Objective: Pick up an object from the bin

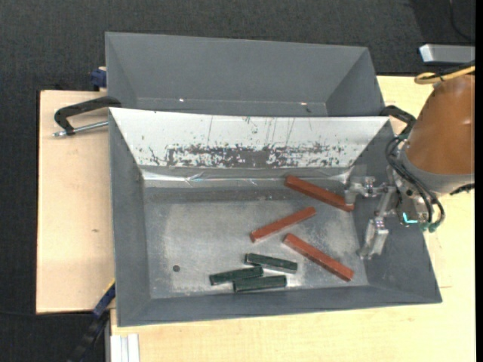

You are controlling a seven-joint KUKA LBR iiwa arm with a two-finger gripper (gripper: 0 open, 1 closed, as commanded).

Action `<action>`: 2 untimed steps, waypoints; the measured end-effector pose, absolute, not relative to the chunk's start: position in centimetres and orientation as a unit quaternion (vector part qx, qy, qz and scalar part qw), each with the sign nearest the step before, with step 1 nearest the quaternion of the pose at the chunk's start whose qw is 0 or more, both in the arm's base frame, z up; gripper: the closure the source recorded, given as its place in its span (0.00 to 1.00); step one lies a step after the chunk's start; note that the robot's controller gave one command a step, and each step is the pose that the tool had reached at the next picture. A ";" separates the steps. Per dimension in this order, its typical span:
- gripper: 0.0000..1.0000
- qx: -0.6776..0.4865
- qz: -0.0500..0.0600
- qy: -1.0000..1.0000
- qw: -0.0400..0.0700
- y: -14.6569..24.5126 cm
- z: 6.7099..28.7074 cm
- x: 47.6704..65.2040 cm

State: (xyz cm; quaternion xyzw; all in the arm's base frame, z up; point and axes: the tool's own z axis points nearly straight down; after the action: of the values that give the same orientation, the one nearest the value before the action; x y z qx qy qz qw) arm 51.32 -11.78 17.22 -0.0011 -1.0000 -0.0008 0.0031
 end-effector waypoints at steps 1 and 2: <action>0.00 0.000 0.000 -1.000 -0.001 -11.7 17.6 51.5; 0.00 -0.036 0.000 -0.999 -0.004 -11.5 13.9 51.5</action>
Offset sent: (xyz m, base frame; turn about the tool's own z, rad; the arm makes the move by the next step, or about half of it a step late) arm -0.0045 0.0075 -0.0983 0.1776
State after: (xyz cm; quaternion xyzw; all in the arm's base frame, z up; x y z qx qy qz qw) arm 51.45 -11.49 13.88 -0.0356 -0.9994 0.0000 -0.0037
